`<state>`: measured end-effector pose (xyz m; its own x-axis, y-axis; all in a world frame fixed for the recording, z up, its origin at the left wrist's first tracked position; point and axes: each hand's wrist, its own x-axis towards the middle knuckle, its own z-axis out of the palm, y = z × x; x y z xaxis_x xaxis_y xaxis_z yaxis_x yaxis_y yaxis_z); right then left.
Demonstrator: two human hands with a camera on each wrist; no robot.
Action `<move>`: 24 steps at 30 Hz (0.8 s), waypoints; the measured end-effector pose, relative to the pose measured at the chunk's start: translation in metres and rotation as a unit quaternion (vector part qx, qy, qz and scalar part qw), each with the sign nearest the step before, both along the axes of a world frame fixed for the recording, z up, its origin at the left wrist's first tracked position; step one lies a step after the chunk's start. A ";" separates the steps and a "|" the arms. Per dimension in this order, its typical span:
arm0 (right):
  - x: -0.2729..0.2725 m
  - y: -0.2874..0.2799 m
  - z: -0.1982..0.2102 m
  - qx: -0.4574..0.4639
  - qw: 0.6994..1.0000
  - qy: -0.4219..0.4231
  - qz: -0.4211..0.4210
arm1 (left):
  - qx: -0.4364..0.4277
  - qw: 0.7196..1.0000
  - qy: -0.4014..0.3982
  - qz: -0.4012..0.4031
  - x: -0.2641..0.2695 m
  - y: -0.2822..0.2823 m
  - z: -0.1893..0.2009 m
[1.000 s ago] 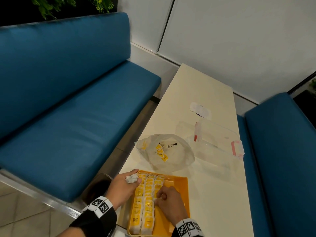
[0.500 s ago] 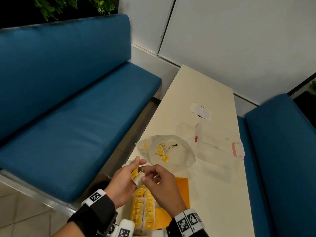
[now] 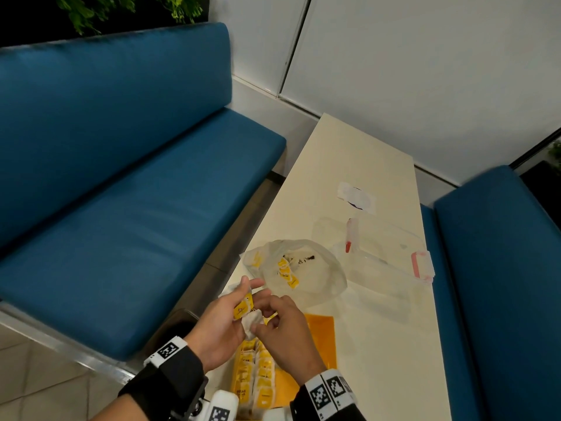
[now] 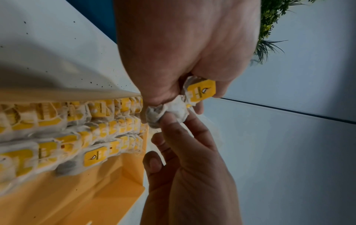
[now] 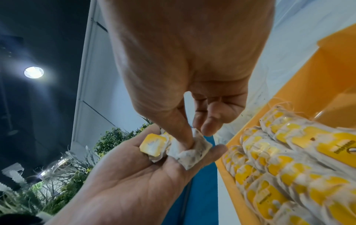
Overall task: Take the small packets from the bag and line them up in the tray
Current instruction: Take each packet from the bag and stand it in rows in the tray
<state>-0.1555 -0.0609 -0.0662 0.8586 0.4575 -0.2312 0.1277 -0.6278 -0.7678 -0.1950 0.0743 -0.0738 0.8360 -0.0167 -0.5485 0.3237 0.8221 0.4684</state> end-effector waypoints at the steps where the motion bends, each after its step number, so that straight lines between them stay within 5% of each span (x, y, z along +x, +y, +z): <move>1: 0.000 0.000 0.001 0.011 1.000 0.003 -0.006 | -0.003 1.000 0.002 0.003 0.000 0.000 0.000; 7: -0.001 -0.001 0.001 0.070 0.996 0.031 -0.043 | -0.026 0.999 0.008 0.042 0.004 0.000 -0.003; 13: 0.005 -0.017 0.014 0.088 0.993 0.072 -0.040 | 0.059 0.995 0.015 0.085 0.003 0.015 -0.013; 20: 0.016 -0.034 0.022 0.184 0.974 0.132 -0.026 | 0.237 0.953 -0.114 -0.154 -0.009 0.012 -0.024; 24: 0.012 -0.031 0.014 0.176 0.975 0.116 -0.075 | 0.282 0.940 -0.130 -0.140 -0.009 0.002 -0.019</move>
<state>-0.1433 -0.0922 -0.0527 0.8647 0.4177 -0.2789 -0.1484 -0.3180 -0.9364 -0.2042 0.0767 -0.0928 0.9490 -0.0231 -0.3144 0.3051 0.3184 0.8975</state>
